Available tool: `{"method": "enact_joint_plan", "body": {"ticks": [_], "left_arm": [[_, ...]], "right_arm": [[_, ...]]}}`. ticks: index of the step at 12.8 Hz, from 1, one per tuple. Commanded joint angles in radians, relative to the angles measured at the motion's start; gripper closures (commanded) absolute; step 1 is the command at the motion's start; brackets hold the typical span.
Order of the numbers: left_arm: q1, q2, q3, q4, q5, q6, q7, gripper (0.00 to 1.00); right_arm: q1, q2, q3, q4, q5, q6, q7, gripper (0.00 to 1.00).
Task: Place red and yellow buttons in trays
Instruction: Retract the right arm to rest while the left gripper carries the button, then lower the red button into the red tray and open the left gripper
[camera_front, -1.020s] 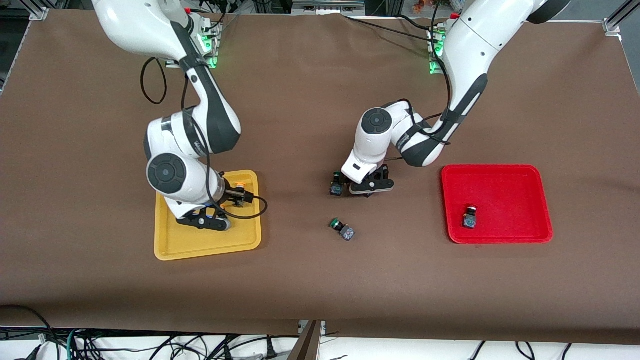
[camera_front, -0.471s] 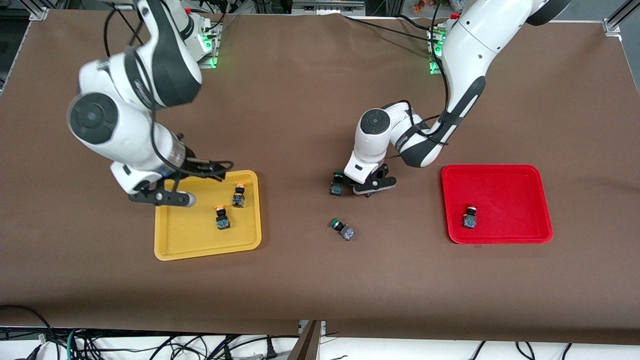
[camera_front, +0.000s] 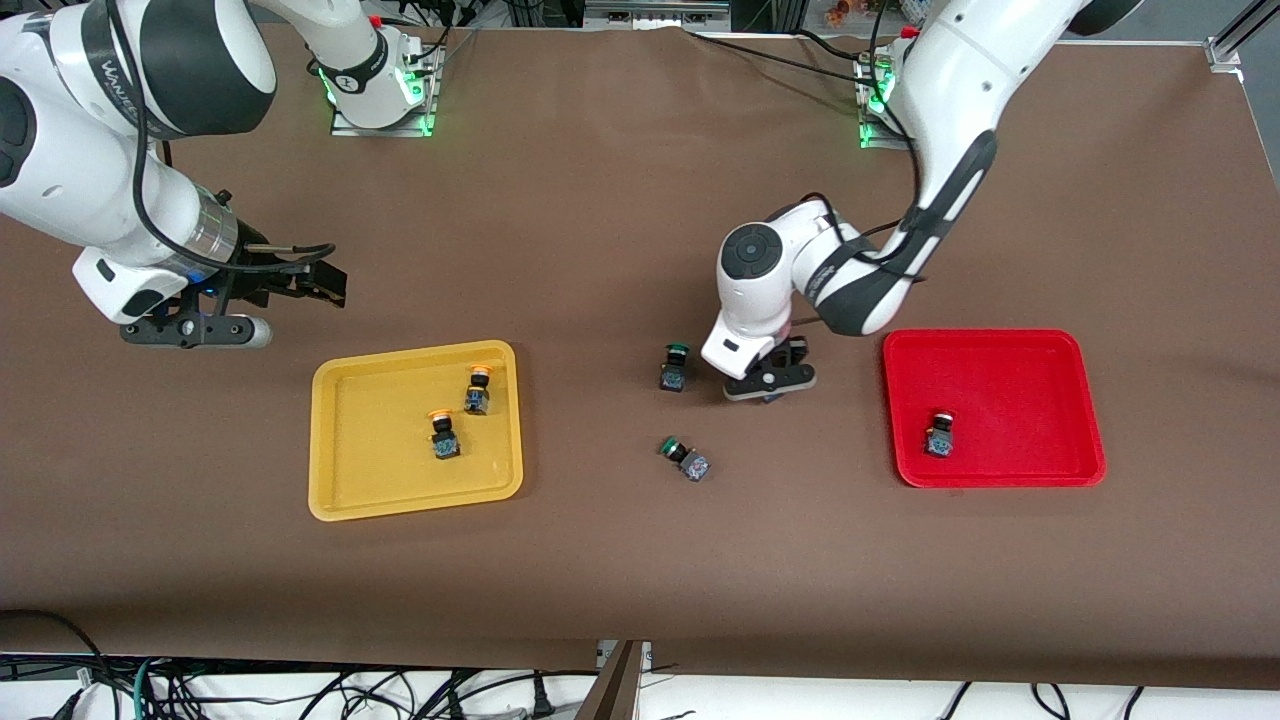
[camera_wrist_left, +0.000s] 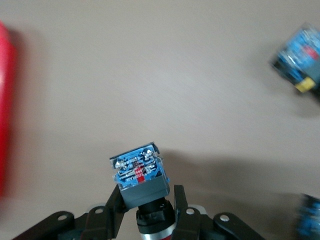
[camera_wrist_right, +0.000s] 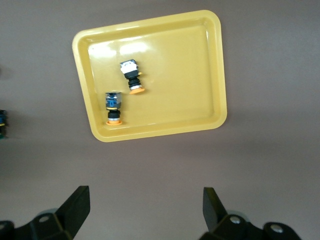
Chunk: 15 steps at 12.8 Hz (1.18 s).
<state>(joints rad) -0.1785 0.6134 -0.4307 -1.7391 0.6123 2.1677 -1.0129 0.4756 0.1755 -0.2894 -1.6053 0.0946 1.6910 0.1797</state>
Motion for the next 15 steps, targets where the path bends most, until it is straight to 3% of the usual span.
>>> {"method": "enact_joint_plan", "body": {"ticks": [1,3,5,7,8,9,10,13,15], "left_arm": [[0.138,-0.124,-0.006,-0.017,0.012,-0.107,0.384,0.97],[0.256,-0.129,-0.006,-0.025,0.012,-0.097,0.682,0.96],[0.364,-0.109,-0.006,-0.051,0.012,-0.028,0.863,0.93],[0.466,-0.104,-0.005,-0.199,0.018,0.244,0.91,0.87],[0.509,-0.092,-0.003,-0.248,0.056,0.391,0.913,0.85],[0.54,-0.08,-0.005,-0.249,0.122,0.409,0.913,0.65],[0.542,-0.078,-0.005,-0.246,0.151,0.409,0.913,0.01],[0.545,-0.127,-0.054,-0.243,0.155,0.403,0.91,0.0],[0.548,-0.184,-0.152,-0.212,0.133,0.233,0.907,0.0]], "right_arm": [[0.006,-0.031,0.01,-0.051,-0.03,0.035,-0.013,0.0],[0.008,-0.031,0.01,-0.05,-0.032,0.035,-0.013,0.0],[0.008,-0.033,0.009,-0.048,-0.032,0.027,-0.014,0.0],[-0.032,-0.033,0.022,-0.05,-0.039,0.027,-0.034,0.0],[-0.128,-0.033,0.112,-0.05,-0.044,0.024,-0.052,0.0],[-0.284,-0.037,0.277,-0.05,-0.056,0.022,-0.052,0.0],[-0.363,-0.042,0.371,-0.048,-0.081,0.024,-0.049,0.0],[-0.362,-0.044,0.369,-0.047,-0.095,0.024,-0.042,0.0],[-0.362,-0.044,0.368,-0.042,-0.096,0.024,-0.049,0.0]]}}
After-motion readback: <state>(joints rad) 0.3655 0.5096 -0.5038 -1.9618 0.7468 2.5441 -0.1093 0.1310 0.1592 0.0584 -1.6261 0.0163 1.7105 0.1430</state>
